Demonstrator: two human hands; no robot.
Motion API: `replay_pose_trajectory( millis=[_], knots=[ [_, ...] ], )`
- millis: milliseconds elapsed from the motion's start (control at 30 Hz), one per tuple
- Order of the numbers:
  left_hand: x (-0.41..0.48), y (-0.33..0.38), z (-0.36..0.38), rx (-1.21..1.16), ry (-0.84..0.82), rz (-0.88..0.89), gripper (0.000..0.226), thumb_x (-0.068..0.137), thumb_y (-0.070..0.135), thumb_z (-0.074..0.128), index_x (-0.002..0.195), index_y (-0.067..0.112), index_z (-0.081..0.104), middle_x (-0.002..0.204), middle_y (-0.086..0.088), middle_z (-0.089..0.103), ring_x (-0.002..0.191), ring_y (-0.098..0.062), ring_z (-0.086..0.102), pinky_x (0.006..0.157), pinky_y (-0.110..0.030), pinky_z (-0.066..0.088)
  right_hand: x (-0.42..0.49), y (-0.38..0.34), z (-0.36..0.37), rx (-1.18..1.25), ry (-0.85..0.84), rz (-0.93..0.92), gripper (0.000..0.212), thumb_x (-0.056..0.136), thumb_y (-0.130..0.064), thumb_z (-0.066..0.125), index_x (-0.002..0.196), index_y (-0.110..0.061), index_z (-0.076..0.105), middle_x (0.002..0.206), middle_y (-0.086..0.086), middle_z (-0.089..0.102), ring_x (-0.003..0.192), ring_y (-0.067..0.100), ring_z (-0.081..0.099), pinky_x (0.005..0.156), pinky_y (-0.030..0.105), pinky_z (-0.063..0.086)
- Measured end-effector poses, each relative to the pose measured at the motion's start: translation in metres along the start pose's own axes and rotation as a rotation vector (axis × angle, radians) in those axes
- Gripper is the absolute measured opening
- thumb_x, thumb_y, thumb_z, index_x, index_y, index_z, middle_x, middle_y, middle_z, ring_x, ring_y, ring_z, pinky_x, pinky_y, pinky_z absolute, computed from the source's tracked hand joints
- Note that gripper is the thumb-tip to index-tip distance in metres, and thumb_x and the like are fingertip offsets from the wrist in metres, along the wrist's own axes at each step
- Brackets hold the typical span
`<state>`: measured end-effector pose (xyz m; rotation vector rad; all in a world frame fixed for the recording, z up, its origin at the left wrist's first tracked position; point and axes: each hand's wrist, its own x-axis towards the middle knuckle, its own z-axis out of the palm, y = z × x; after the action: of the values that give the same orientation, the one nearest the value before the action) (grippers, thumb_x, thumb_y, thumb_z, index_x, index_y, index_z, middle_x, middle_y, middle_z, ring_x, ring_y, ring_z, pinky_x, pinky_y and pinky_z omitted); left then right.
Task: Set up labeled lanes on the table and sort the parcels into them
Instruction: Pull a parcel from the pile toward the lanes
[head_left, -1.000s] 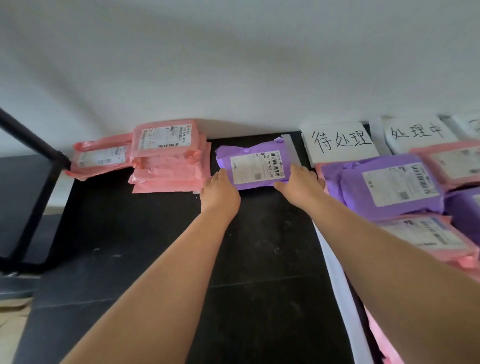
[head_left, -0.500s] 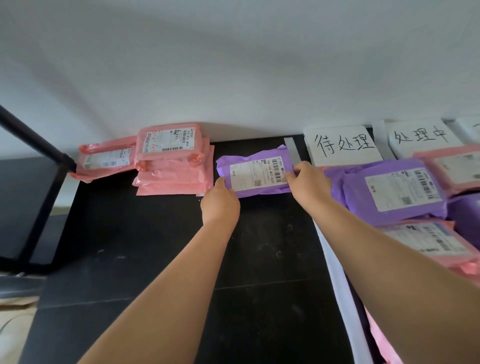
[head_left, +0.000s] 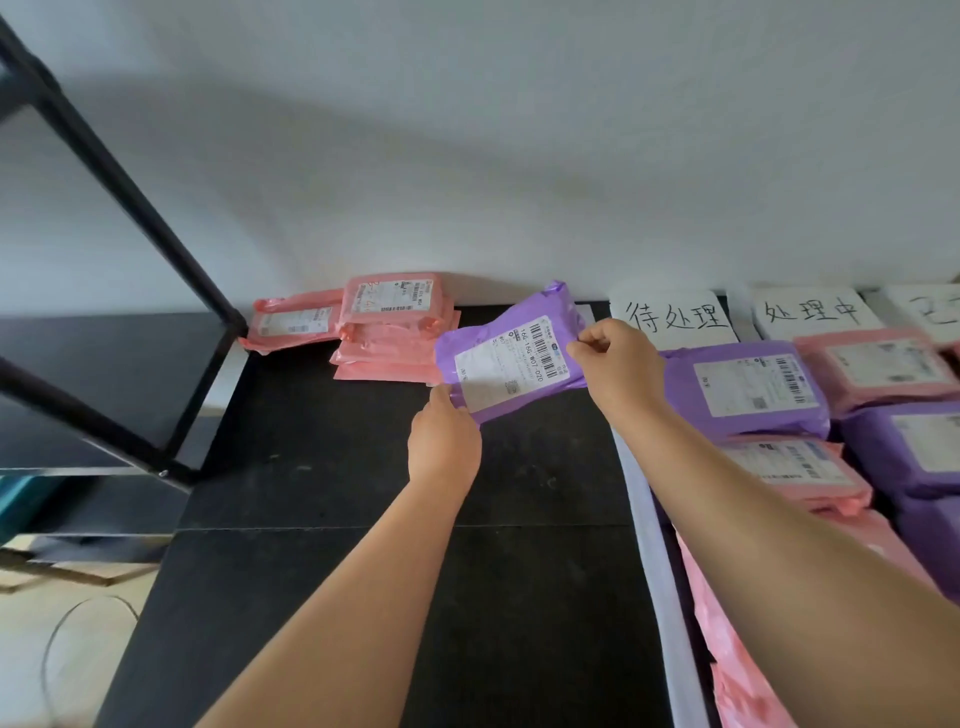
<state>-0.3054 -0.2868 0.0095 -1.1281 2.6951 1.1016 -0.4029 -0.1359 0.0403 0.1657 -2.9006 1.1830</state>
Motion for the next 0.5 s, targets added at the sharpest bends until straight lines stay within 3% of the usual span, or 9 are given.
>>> replay_pose_trajectory(
  millis=[133,233,400,500],
  knots=[
    [-0.028,0.004,-0.024,-0.02,0.033,0.066,0.035,0.099,0.011,0.044,0.134,0.014,0.049,0.129,-0.007,0.055,0.11,-0.026,0.058,0.092,-0.04,0.052,-0.025,-0.027,-0.018,-0.002,-0.012,-0.091,0.01,0.096,-0.024,0.061,0.096,-0.016,0.066,0.085,-0.008,0.062,0.082,0.015,0.057,0.093,0.04,0.045],
    [-0.04,0.011,-0.046,-0.032,0.07,0.155,0.044,0.099,0.004,0.039,0.141,0.015,0.047,0.138,-0.008,0.05,0.12,-0.028,0.053,0.098,-0.041,0.047,-0.042,-0.045,-0.031,-0.004,-0.022,-0.153,0.008,0.096,-0.02,0.061,0.095,-0.016,0.068,0.084,-0.009,0.059,0.088,0.02,0.061,0.096,0.041,0.044],
    [-0.054,0.024,-0.081,-0.071,0.154,0.349,0.039,0.101,0.011,0.043,0.139,0.018,0.049,0.141,-0.002,0.051,0.126,-0.023,0.05,0.1,-0.04,0.047,-0.064,-0.072,-0.056,-0.06,-0.004,-0.282,0.011,0.096,-0.015,0.06,0.088,-0.019,0.066,0.081,-0.012,0.061,0.081,0.013,0.057,0.098,0.033,0.034],
    [-0.067,0.022,-0.095,-0.116,0.142,0.41,0.032,0.103,0.021,0.048,0.134,0.018,0.056,0.131,0.0,0.06,0.113,-0.02,0.06,0.088,-0.034,0.051,-0.08,-0.085,-0.065,-0.09,0.029,-0.341,0.012,0.096,-0.014,0.059,0.088,-0.018,0.067,0.083,-0.01,0.066,0.078,0.011,0.056,0.092,0.026,0.023]
  ],
)
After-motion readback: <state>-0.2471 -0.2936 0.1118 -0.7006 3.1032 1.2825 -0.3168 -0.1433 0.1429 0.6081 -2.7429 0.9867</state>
